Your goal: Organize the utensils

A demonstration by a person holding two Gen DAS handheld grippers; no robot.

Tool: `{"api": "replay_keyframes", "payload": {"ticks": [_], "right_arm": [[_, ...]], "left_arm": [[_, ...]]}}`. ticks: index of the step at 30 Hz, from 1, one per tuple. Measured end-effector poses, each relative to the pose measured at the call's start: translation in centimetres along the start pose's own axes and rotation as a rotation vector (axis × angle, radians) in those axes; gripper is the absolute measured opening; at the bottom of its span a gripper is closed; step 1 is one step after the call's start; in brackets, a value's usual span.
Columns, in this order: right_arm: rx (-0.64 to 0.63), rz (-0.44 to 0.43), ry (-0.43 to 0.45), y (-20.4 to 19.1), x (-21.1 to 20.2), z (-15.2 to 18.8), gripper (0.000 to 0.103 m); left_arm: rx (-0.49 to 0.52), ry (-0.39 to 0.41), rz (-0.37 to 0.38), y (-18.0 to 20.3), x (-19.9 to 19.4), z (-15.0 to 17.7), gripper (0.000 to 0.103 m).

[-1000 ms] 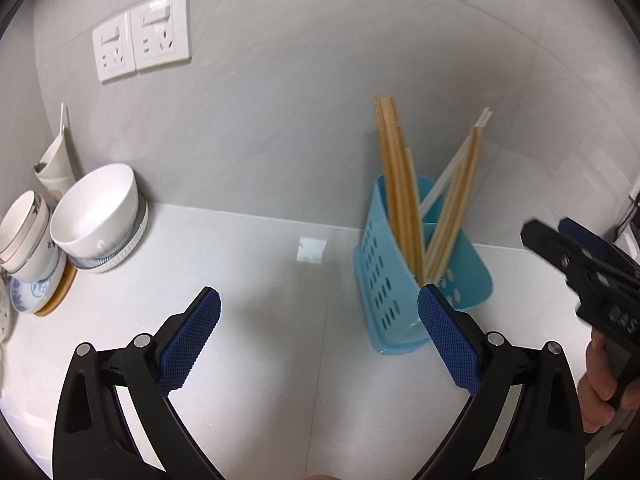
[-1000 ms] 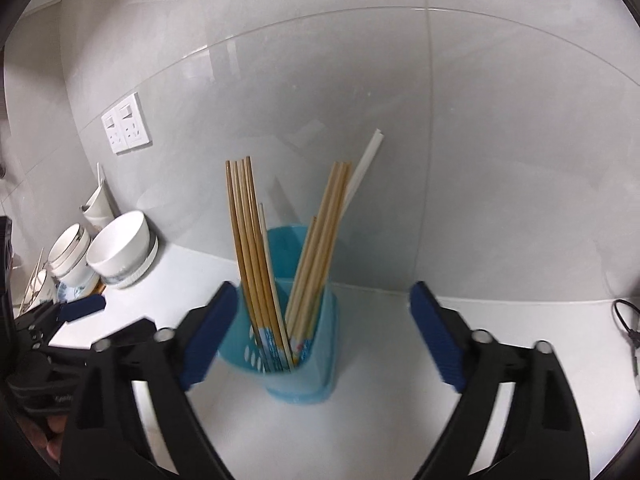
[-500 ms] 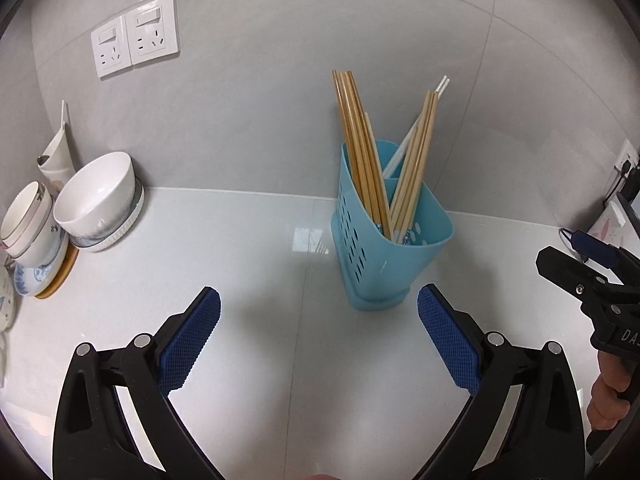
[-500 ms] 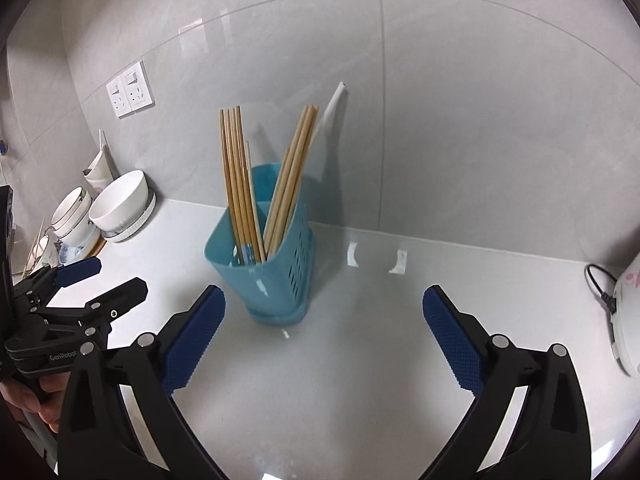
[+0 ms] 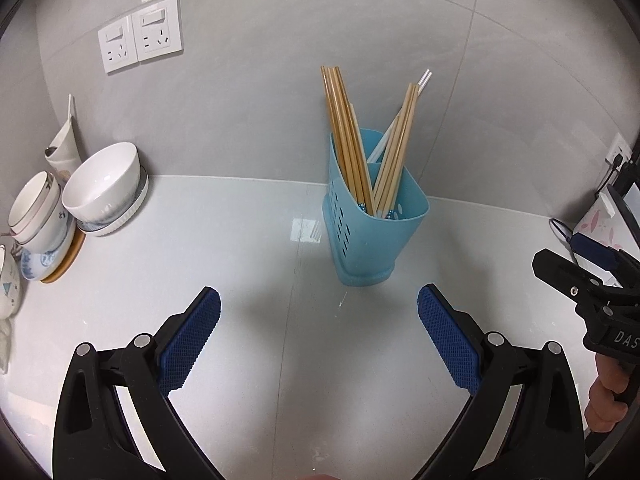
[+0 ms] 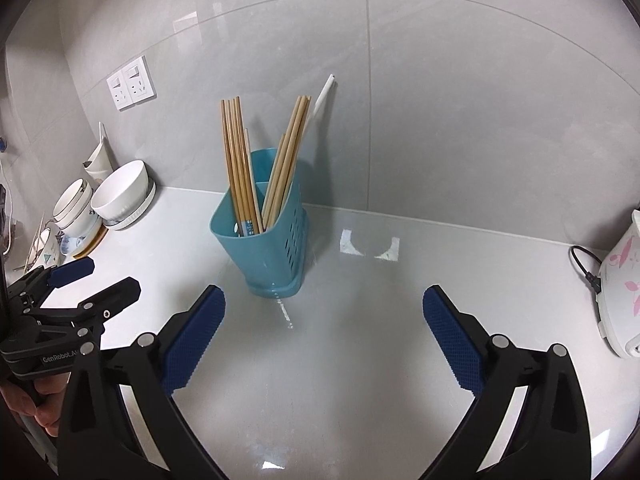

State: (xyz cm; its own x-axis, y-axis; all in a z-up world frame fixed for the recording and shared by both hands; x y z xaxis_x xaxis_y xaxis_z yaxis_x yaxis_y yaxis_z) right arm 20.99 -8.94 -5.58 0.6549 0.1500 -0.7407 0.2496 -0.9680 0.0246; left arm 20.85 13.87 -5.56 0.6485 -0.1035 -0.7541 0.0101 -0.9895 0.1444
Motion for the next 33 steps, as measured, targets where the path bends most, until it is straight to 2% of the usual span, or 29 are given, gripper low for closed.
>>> {"api": "replay_keyframes", "payload": {"ticks": [33], "right_arm": [[0.025, 0.007, -0.017, -0.08, 0.00, 0.36, 0.095]], "left_arm": [[0.000, 0.006, 0.014, 0.53, -0.12, -0.55, 0.097]]}}
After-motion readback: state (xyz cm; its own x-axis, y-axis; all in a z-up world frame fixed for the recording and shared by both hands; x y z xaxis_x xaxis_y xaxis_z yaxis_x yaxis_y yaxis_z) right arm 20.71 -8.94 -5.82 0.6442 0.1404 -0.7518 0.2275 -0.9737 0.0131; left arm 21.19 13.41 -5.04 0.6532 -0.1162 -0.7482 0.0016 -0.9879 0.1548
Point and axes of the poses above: each gripper's, at about its wrist camera, not at the fingertips, and x roughly the way its jaws point, y to its right, z to its underside, the point moved 10 cm from there along x, roughly the way its jaws point, and after that the axes turned 8 degrees about z, right-handed, at the moved point
